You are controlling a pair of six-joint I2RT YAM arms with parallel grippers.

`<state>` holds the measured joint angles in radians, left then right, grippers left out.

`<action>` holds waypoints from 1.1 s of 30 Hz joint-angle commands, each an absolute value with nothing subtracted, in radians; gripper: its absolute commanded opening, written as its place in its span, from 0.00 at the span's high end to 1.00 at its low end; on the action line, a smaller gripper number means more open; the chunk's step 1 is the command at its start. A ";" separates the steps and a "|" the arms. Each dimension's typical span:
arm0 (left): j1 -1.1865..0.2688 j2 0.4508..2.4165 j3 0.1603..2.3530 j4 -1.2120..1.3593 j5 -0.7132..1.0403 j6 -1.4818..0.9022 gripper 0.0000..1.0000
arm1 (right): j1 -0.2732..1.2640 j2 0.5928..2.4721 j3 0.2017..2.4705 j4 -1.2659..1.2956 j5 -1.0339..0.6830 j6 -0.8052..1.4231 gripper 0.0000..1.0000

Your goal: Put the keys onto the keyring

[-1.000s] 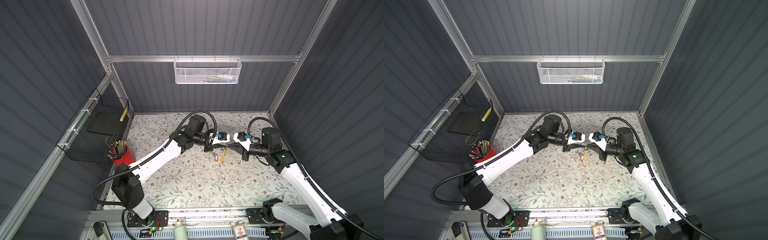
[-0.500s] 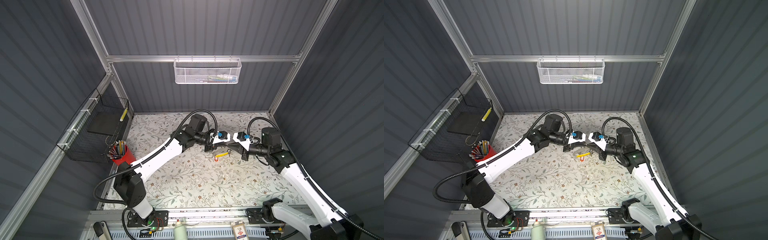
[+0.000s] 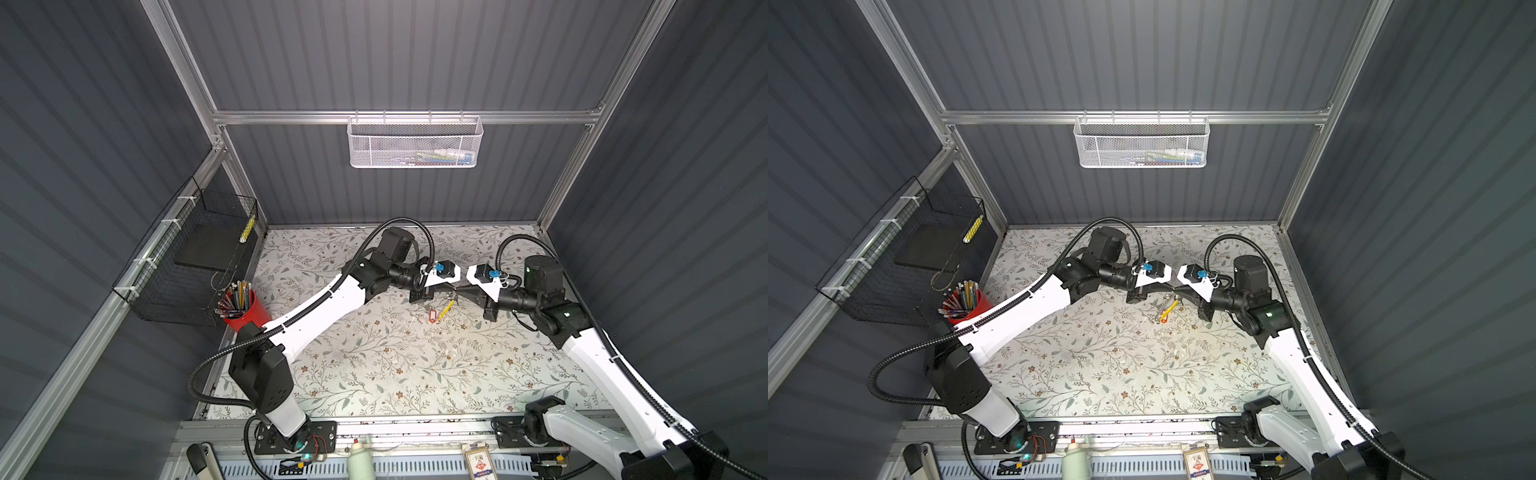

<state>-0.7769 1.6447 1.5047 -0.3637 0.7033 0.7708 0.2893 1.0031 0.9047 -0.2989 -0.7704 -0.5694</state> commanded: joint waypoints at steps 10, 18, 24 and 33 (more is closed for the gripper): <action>-0.788 1.654 1.511 -0.384 0.715 0.753 0.82 | 0.301 0.982 0.893 -0.226 -0.790 -0.566 1.00; -0.788 1.660 1.524 -0.393 0.713 0.758 0.97 | 0.300 0.982 0.896 -0.238 -0.799 -0.573 1.00; -0.788 1.657 1.525 -0.393 0.721 0.760 1.00 | 0.301 0.980 0.893 -0.238 -0.802 -0.577 1.00; -0.752 1.615 1.406 -0.125 0.846 0.568 1.00 | 0.266 0.907 0.783 -0.074 -0.742 -0.475 0.72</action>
